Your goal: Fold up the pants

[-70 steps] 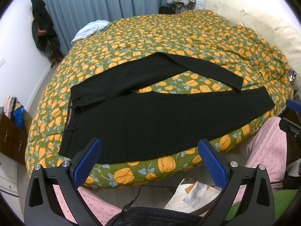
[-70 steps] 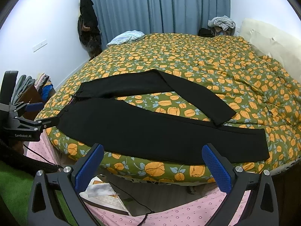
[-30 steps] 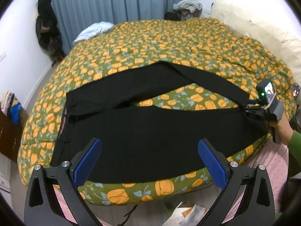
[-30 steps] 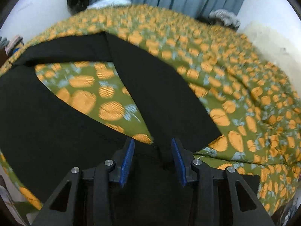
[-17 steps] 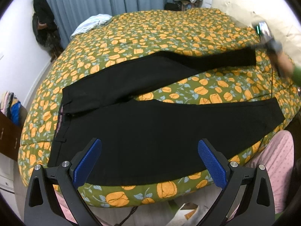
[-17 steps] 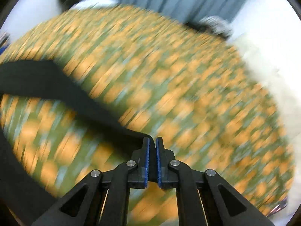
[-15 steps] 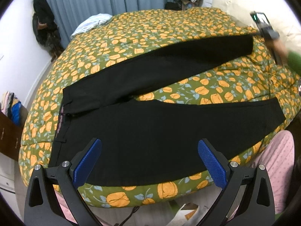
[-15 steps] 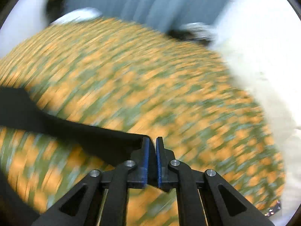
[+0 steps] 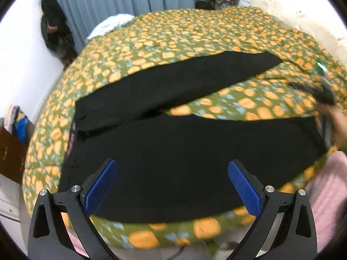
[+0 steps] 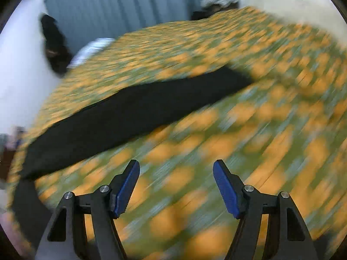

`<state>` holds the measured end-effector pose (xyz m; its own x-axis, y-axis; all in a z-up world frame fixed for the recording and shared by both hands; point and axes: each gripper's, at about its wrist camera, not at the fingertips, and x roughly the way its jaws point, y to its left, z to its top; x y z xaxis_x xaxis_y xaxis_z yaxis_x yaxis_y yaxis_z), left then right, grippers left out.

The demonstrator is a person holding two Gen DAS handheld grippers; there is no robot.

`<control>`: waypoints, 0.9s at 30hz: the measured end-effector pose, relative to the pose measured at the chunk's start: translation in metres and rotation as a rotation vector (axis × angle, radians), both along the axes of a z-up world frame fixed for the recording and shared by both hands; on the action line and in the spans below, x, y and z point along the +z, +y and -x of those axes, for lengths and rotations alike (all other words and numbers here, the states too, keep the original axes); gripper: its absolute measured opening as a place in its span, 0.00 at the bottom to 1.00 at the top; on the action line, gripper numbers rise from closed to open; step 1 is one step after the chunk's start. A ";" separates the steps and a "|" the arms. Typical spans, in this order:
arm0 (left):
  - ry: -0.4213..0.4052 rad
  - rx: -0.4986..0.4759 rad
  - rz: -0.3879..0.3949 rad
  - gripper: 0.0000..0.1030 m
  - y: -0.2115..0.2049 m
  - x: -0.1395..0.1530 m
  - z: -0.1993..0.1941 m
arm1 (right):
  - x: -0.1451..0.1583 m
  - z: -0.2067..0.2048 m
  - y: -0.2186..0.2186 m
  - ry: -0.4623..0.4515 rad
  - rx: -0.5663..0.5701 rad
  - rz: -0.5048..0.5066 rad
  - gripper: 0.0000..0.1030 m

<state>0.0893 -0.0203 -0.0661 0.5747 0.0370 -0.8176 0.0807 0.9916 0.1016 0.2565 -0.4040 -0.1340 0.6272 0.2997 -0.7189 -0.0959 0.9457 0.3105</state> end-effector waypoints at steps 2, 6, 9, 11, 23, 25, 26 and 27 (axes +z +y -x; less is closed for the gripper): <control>-0.006 0.041 0.017 0.99 0.019 -0.010 -0.027 | -0.006 0.042 0.024 -0.023 0.016 -0.044 0.74; -0.035 0.132 0.062 0.99 0.059 -0.031 -0.094 | -0.019 0.104 0.060 -0.028 -0.014 -0.107 0.81; -0.037 0.206 -0.012 0.99 0.084 -0.067 -0.156 | -0.036 0.118 0.074 0.041 -0.019 -0.140 0.81; 0.056 0.293 -0.197 0.99 0.100 -0.109 -0.185 | -0.042 0.119 0.076 0.067 -0.004 -0.106 0.81; 0.033 0.293 0.137 0.99 0.121 -0.084 -0.095 | -0.036 0.109 0.095 0.059 0.070 -0.025 0.82; 0.071 0.168 0.169 0.99 0.084 -0.091 -0.077 | -0.037 0.106 0.101 0.082 0.104 -0.031 0.82; 0.105 0.087 0.162 0.99 0.058 -0.101 -0.065 | -0.041 0.104 0.096 0.104 0.096 -0.021 0.82; 0.123 0.049 0.146 0.99 0.047 -0.108 -0.061 | -0.044 0.104 0.089 0.114 0.083 -0.016 0.82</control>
